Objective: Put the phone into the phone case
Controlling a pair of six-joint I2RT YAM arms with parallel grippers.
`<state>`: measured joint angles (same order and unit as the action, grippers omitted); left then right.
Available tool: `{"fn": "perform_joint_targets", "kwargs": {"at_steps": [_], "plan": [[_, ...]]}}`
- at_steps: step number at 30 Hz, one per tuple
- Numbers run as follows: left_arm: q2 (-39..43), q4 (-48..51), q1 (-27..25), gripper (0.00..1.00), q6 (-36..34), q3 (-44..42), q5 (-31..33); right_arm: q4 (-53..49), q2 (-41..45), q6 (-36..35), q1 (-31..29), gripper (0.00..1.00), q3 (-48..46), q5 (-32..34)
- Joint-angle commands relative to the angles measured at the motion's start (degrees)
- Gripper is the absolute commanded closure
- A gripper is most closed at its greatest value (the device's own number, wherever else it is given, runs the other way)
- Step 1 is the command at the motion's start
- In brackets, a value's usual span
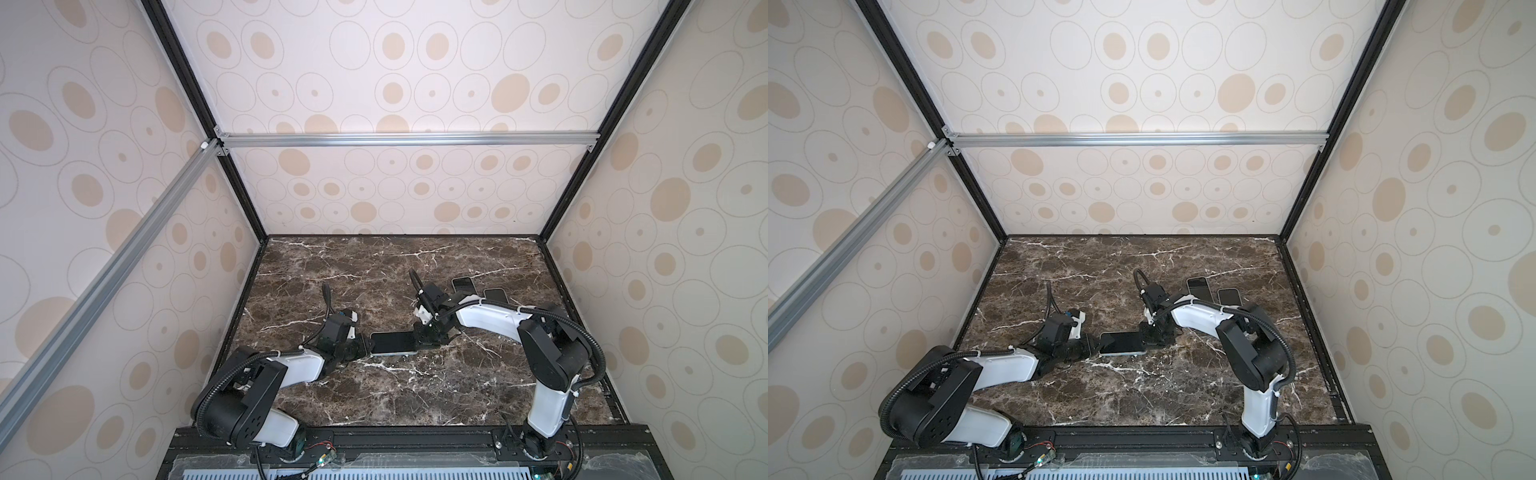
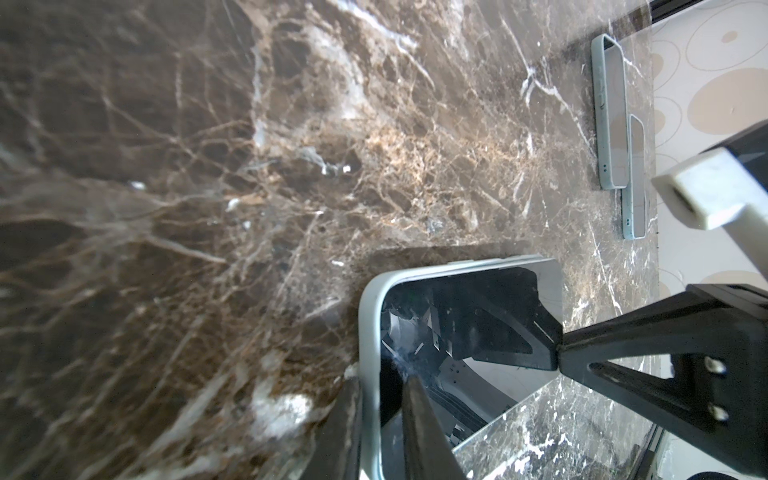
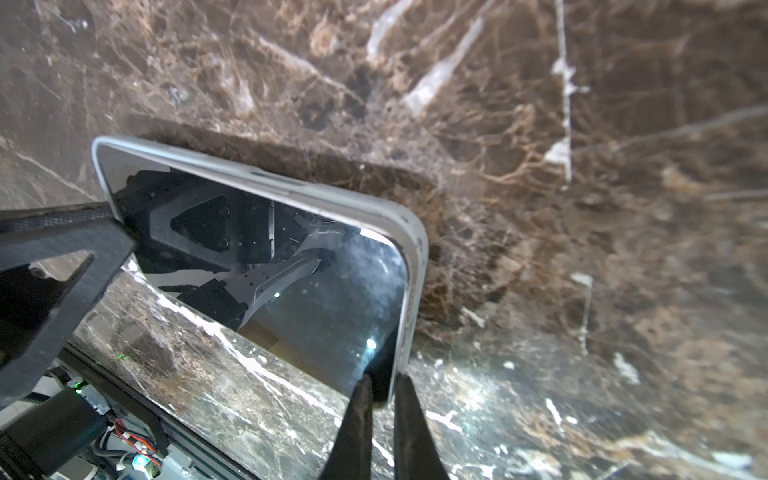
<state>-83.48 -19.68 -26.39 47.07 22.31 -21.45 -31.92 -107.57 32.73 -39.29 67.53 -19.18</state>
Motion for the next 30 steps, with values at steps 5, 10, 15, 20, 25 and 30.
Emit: {"fn": "perform_joint_targets", "kwargs": {"at_steps": [5,10,15,20,25,30], "plan": [[-4.44,8.26,-0.94,0.81,-0.36,-3.57,-0.48,2.90,-10.90,-2.28,-4.38,0.94,-4.88,1.41],[-4.65,8.48,-0.94,0.81,-0.13,-4.77,0.55,4.03,-12.36,-2.46,-4.46,0.94,-6.09,1.85],[-4.73,8.60,-0.94,0.81,-0.10,-5.41,0.73,4.33,-13.32,-2.84,-4.48,0.94,-6.89,2.96],[-4.61,8.58,-0.94,0.81,-0.25,-5.46,0.91,3.73,-14.91,-3.55,-4.46,0.94,-6.60,4.54],[-4.25,8.85,-0.94,0.81,-0.22,-5.60,1.06,4.26,-17.37,-3.76,-4.65,0.94,-6.65,4.19],[-4.23,8.92,-0.94,0.81,-0.36,-5.61,1.02,5.02,-19.61,-3.73,-5.03,0.94,-6.67,4.68]]}}
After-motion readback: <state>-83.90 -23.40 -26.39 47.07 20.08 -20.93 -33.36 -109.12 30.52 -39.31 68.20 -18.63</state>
